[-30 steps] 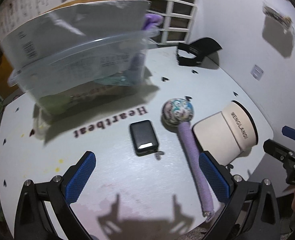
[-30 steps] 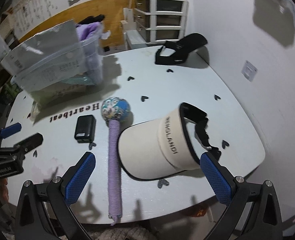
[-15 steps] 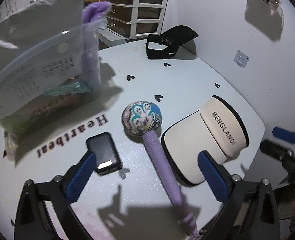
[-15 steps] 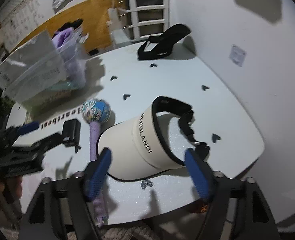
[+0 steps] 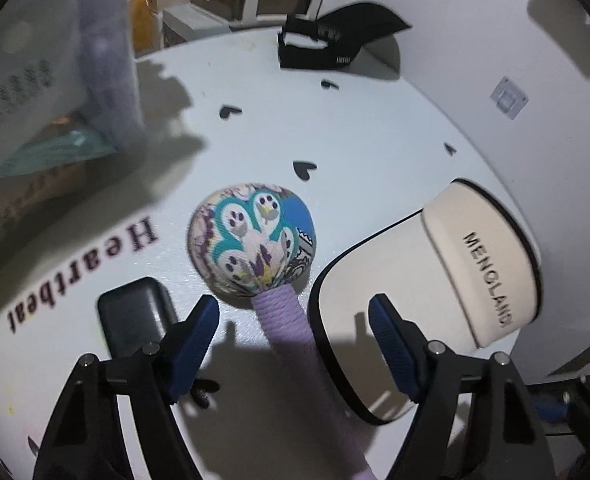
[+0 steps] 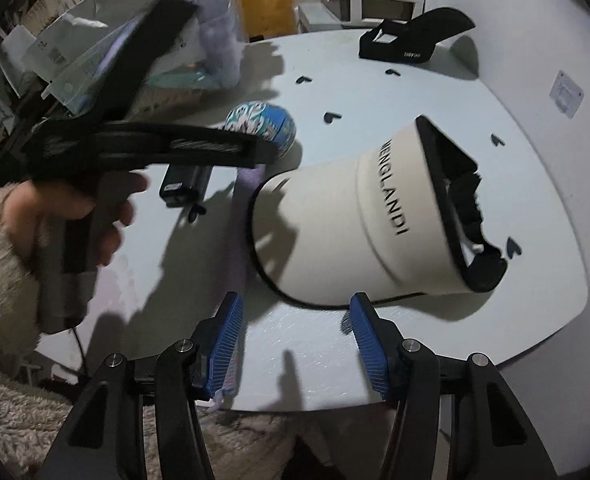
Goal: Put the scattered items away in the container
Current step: 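Close the left tool on the patterned ball head of the stick, then grasp the purple rope handle with the right tool while the left tool holds the ball head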
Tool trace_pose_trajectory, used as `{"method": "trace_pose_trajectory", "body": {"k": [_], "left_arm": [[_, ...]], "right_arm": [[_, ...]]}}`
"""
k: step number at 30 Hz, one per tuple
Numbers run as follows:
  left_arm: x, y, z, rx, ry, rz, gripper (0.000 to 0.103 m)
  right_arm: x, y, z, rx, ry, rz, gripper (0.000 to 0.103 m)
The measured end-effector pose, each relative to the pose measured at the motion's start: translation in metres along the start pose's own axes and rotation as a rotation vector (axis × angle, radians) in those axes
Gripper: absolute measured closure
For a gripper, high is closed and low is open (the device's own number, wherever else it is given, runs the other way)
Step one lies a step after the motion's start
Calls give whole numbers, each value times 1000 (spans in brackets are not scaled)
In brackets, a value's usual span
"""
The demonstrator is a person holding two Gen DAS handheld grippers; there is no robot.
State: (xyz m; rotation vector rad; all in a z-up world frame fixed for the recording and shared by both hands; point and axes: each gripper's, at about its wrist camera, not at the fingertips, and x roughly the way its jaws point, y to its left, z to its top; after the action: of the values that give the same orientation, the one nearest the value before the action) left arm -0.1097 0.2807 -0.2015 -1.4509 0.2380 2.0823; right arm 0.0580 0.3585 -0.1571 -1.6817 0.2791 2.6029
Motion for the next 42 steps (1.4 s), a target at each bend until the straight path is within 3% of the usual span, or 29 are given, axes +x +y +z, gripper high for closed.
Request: {"method": "trace_pose_trajectory", "body": {"k": [6, 8, 14, 19, 20, 25, 30, 42], "left_arm": [[30, 9, 4, -79, 73, -23, 40], [34, 16, 3, -105, 86, -19, 63], [29, 28, -8, -112, 58, 6, 68], [22, 53, -22, -218, 54, -12, 70], [19, 59, -27, -247, 50, -26, 75], [9, 70, -39, -263, 46, -24, 75], [5, 86, -48, -283, 97, -123, 75], [10, 104, -42, -284, 218, -254, 75]], "right_arm": [[2, -2, -3, 17, 12, -1, 46], [4, -3, -4, 32, 15, 0, 46], [18, 2, -6, 38, 49, 29, 46], [38, 25, -3, -44, 85, 78, 46], [41, 32, -1, -68, 88, 92, 46], [52, 82, 3, -264, 78, 266, 46], [71, 126, -7, -405, 151, 476, 46], [90, 146, -20, -374, 269, 639, 46]]}}
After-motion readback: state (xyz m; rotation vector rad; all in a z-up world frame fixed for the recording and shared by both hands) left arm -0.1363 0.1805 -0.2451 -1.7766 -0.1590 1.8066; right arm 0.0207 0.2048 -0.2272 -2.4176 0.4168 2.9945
